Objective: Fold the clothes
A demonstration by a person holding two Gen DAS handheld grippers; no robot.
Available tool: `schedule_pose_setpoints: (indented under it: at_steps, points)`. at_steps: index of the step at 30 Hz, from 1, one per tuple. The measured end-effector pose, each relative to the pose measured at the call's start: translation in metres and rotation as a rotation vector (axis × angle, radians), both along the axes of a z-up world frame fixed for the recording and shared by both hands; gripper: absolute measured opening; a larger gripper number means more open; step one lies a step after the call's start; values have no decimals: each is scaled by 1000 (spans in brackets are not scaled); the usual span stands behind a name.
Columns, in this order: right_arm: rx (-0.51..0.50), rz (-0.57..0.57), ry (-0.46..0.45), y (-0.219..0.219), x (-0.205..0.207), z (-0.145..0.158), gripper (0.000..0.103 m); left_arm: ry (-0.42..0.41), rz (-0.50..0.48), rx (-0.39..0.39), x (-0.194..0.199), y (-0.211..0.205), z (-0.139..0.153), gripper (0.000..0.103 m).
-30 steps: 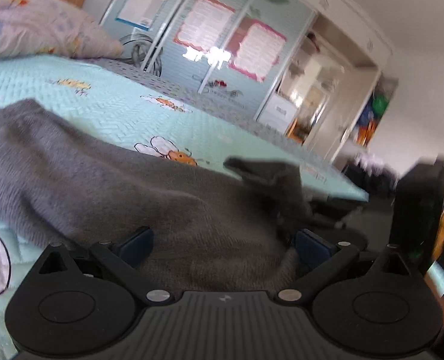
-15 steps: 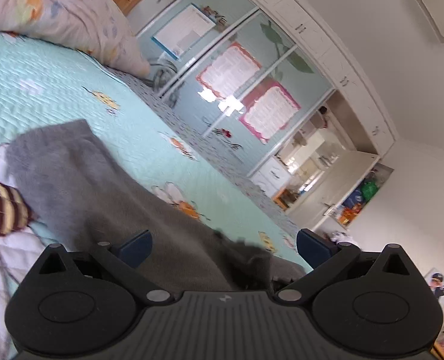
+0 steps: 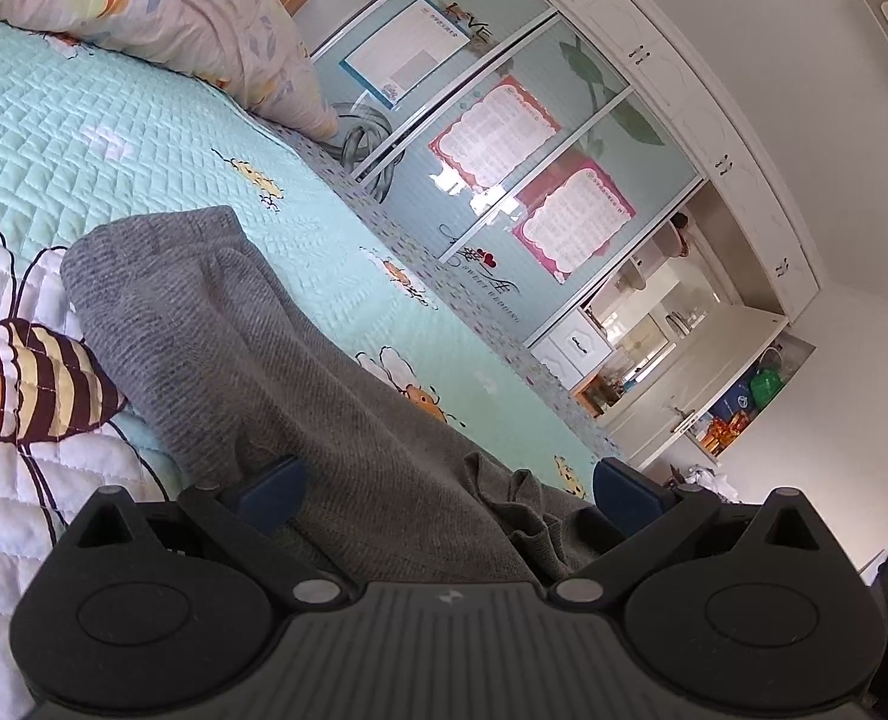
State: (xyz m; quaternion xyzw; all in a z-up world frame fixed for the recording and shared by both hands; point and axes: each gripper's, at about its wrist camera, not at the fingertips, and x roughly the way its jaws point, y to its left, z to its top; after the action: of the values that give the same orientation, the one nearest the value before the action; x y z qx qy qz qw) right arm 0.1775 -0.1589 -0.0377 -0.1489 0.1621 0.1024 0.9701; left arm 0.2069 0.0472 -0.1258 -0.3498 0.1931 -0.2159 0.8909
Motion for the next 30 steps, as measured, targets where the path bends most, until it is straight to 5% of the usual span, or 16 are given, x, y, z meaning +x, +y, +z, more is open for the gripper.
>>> schedule_pose_setpoints:
  at_steps: [2, 5, 11, 15, 16, 17, 24, 28, 30]
  points:
    - [64, -51, 8, -15, 1, 6, 69, 2, -1, -4, -2, 0, -2, 102]
    - [-37, -96, 92, -22, 18, -2, 46, 9, -4, -7, -4, 0, -4, 102]
    - [-163, -72, 190, -1, 42, -28, 42, 16, -11, -13, -3, 2, -4, 102]
    - [-232, -83, 175, 8, 45, -33, 41, 27, -14, -15, -2, 2, -6, 102]
    - [-224, -85, 172, 8, 45, -30, 34, 29, -14, -13, -2, 2, -6, 102]
    - [-216, -87, 168, 7, 45, -27, 9, 31, -14, -10, -1, 1, -5, 102]
    - [-158, -101, 139, 4, 41, -8, 6, 37, -15, -11, -1, 1, -6, 102]
    - [-144, -82, 46, 19, 34, 15, 6, 38, -15, -13, -1, 1, -5, 102]
    - [-151, -65, 79, 27, 38, 9, 6, 37, -13, -10, -3, -1, -5, 102]
